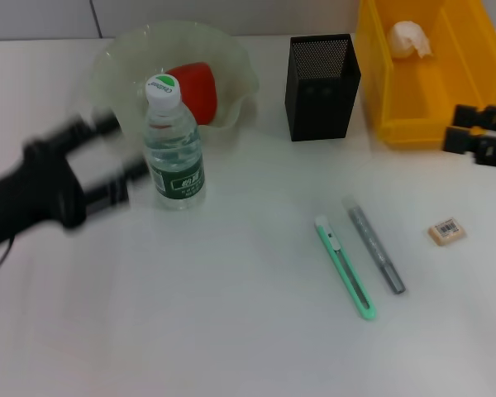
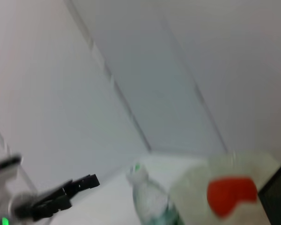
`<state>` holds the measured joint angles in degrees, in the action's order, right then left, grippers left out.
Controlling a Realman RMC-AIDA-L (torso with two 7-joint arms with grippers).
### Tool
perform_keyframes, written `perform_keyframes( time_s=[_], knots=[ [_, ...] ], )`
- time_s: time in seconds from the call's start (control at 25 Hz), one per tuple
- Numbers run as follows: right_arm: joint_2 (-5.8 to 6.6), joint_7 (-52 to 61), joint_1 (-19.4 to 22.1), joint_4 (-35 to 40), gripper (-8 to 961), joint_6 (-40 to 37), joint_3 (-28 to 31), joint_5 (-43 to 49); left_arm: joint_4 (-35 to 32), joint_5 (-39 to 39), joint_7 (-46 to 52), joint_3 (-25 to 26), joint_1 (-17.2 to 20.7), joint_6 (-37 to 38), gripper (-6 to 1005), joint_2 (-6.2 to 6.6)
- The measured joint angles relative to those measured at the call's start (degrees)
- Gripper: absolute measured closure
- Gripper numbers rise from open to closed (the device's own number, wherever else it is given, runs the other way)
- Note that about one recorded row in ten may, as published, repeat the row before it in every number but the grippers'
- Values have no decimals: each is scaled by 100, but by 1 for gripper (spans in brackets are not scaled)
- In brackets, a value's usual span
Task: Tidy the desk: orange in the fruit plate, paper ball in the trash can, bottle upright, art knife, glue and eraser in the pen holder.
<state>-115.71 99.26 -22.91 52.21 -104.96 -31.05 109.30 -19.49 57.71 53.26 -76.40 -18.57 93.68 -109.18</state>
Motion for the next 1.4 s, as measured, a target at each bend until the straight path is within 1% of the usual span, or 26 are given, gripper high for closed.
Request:
perform_keyframes(
  time_s=[0.04,0.08,0.12,0.2,0.24,0.28,0.32,0.36,0.44,0.48,0.52,0.64,0.68,0.72,0.76,0.84,0.88,0.92,1.04,1.08,1.12,1.16,1.24,1.28,1.4],
  knots=[
    [25,451,-75,547,205,-197,-67,225,-136,546,207,23,-2,4,224,63],
    [53,1342,-232,1531,205,-515,-289,659,-278,946,362,48,9,-12,224,79],
    [53,1342,-232,1531,205,-515,-289,659,-278,946,362,48,9,-12,224,79],
    [62,2324,-421,2631,204,-669,-786,1209,-385,1209,467,79,25,-43,225,62],
    [59,2738,-517,3064,204,-700,-1066,1470,-408,1309,491,106,31,-56,225,39],
    [44,3689,-751,3919,204,-761,-1754,2142,-411,1374,504,136,17,-65,225,11],
    [44,3689,-751,3919,204,-761,-1754,2142,-411,1374,504,136,17,-65,225,11],
    [32,4082,-903,4198,204,-805,-2102,2452,-413,1385,511,139,7,-69,224,3],
    [4,4697,-1224,4496,204,-919,-2673,2926,-414,1403,543,143,-22,-69,223,-11],
    [-88,5192,-1567,4495,204,-1000,-3111,3351,-415,1408,566,156,-29,-70,223,-15],
    [-88,5192,-1567,4495,203,-1000,-3111,3351,-416,1411,583,169,-31,-82,224,-15],
    [-327,5569,-1948,4133,203,-819,-3667,3992,-417,1418,611,190,-55,-156,225,-20],
    [-379,5786,-2047,3698,204,-446,-4274,4226,-419,1423,616,190,-76,-200,225,-35],
    [-379,5786,-2047,3698,204,-446,-4274,4226,-419,1423,616,190,-76,-200,224,-35],
    [-382,5949,-2071,3428,205,-181,-4653,4281,-419,1426,617,190,-82,-217,224,-39],
    [-372,6151,-2119,2971,206,292,-5183,4293,-421,1427,618,190,-91,-250,223,-44],
    [-382,6248,-2177,2607,206,711,-5535,4299,-422,1428,619,188,-99,-287,223,-53],
    [-382,6248,-2177,2607,207,711,-5535,4299,-422,1428,619,188,-99,-287,223,-53],
    [-397,6347,-2260,2152,208,1212,-5982,4267,-424,1428,609,196,-99,-298,224,-73],
    [-402,6373,-2293,1914,209,1542,-6219,4247,-424,1429,599,208,-108,-299,224,-98],
    [-402,6373,-2293,1914,209,1542,-6219,4247,-424,1429,599,208,-108,-299,224,-98],
    [-402,6376,-2296,1822,210,1688,-6306,4233,-428,1429,582,213,-136,-299,224,-131],
    [-403,6376,-2289,1698,210,1956,-6447,4137,-430,1429,575,214,-141,-299,224,-137],
    [-404,6374,-2284,1568,211,2127,-6526,4003,-431,1429,566,214,-156,-299,224,-162],
    [-405,6342,-2288,1405,211,2288,-6555,3915,-430,1430,565,214,-163,-299,225,-187]
  ],
)
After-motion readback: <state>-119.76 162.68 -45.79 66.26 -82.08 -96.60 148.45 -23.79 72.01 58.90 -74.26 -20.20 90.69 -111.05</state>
